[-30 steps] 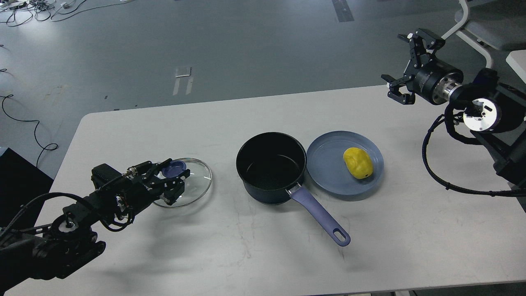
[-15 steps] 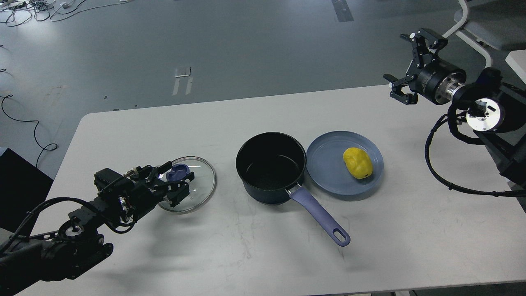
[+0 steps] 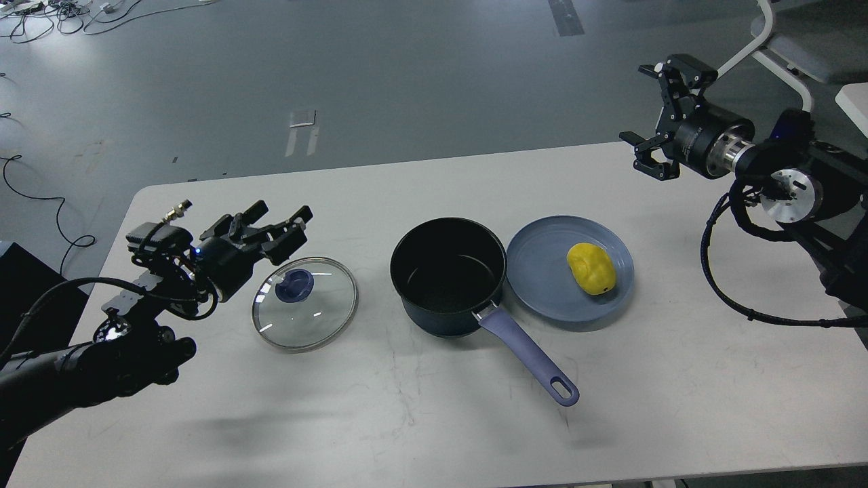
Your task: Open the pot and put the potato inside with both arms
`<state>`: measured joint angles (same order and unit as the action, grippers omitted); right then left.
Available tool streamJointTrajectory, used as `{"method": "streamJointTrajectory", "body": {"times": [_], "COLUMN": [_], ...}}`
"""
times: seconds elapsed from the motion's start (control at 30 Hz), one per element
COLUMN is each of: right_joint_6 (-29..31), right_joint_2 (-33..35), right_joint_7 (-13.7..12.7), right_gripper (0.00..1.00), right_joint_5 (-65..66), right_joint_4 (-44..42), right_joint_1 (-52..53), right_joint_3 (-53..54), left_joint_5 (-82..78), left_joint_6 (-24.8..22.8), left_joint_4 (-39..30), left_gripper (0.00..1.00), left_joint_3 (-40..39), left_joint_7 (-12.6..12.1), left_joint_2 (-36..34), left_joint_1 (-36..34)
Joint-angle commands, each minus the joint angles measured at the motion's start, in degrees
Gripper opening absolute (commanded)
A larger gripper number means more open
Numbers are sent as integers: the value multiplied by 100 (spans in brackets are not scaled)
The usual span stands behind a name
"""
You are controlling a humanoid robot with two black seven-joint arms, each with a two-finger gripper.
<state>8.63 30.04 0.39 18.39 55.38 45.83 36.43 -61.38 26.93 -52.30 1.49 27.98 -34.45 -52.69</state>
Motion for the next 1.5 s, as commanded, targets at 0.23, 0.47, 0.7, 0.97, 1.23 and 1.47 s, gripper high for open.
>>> {"method": "streamJointTrajectory", "body": {"times": [0.23,0.47,0.7,0.97,1.23,1.47], "right_joint_6": [-2,-63,-98,-248,-301,-643], "right_joint_2": [713,740,635,161,-323,-499], "right_joint_7": [900,1148,1385,1403,1438,1438], "right_gripper": [95,94,93,91,74,53], "right_joint_5": [3352,4882,5939,5949,5949,5975], "right_joint_4": [833,940,492,158,-247,-317], "right_joint_1": [22,39,382,374,409,435], "right_joint_3": [-1487,-2288,-2947,-3168,-3475,-3782], "left_joint_5": [3814,4468,4722,4784,4687,4661], "left_joint_6": [-2656,-2666,-2702,-2702,-2702,-2693], "left_joint_4": [-158,-166,-167,-167,-167,-158], "left_gripper": [98,98,98,98,98,98], "left_joint_3": [-1290,-1985,-2047,-2047,-2004,-2012], "left_joint_7": [-860,-1866,-1919,-1893,-1849,-1761], "left_joint_2": [368,694,677,659,633,589], "left_joint_1": [-1253,-893,-682,-620,-523,-322]}}
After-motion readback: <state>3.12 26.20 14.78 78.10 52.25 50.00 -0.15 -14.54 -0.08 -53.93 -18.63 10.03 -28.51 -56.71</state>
